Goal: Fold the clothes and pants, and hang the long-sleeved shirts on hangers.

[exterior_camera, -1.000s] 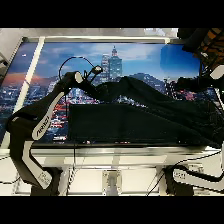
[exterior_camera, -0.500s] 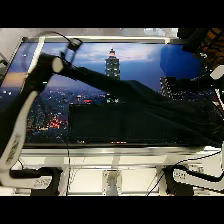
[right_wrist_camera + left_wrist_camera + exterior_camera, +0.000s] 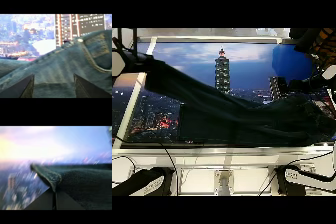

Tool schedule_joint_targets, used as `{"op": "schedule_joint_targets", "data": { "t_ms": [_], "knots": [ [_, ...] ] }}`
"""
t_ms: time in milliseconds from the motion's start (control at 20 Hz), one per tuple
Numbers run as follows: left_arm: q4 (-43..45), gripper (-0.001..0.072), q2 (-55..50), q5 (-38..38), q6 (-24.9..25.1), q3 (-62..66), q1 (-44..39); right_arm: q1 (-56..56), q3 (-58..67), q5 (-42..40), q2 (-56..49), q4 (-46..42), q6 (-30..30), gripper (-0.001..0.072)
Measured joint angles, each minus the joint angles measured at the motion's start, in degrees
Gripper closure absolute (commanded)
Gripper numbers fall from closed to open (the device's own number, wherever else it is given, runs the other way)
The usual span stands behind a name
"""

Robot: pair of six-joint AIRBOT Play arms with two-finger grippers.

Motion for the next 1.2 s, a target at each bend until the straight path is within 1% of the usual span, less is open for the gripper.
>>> {"op": "schedule_joint_targets", "data": {
  "t_ms": [100, 150, 200, 350, 400, 450, 500, 800, 850, 950, 1200],
  "knots": [
    [1.7, 0.0689, -1.2, -3.6, -0.6, 0.0, 1.9, 0.0, 0.0, -0.5, 0.0, -1.3, -0.8, 0.0181],
    [2.2, 0.0689, -2.1, -4.9, -0.9, 0.0, 3.0, 0.0, 0.0, -1.4, -0.1, -2.4, -1.2, 0.0258],
    [2.7, 0.0689, -3.2, -5.7, -1.0, 0.0, 4.2, 0.0, 0.0, -2.3, -0.2, -3.9, -1.5, 0.0294],
    [3.3, 0.0689, -7.0, -7.5, -0.3, -0.1, 6.6, 0.0, 0.0, -6.8, -2.4, -8.8, -2.8, 0.0292],
    [3.3, 0.0689, -8.2, -7.7, 0.2, -0.1, 7.1, 0.0, 0.0, -8.2, -3.8, -9.9, -3.3, 0.0269],
    [3.3, 0.0689, -9.5, -8.0, 0.7, -0.1, 7.4, 0.0, 0.1, -9.2, -5.6, -11.1, -3.8, 0.0223],
    [3.1, 0.0689, -10.6, -8.2, 1.2, -0.1, 7.6, 0.0, 0.2, -10.1, -7.5, -12.4, -4.2, 0.0194],
    [2.6, 0.0689, -15.7, -8.0, 2.3, -0.2, 8.1, -1.8, 3.5, -12.3, -18.7, -16.7, -5.1, 0.0201],
    [2.6, 0.0689, -16.3, -7.6, 2.3, -0.2, 8.1, -2.0, 4.3, -12.5, -20.4, -17.0, -5.1, 0.0212],
    [2.6, 0.0688, -17.4, -7.3, 2.5, -0.2, 8.2, -2.3, 5.9, -12.5, -23.0, -17.8, -5.2, 0.0268],
    [1.8, 0.0689, -19.6, -6.5, 2.5, -0.2, 8.2, -2.6, 9.6, -11.8, -26.0, -22.5, -5.1, 0.0274]
  ]
}}
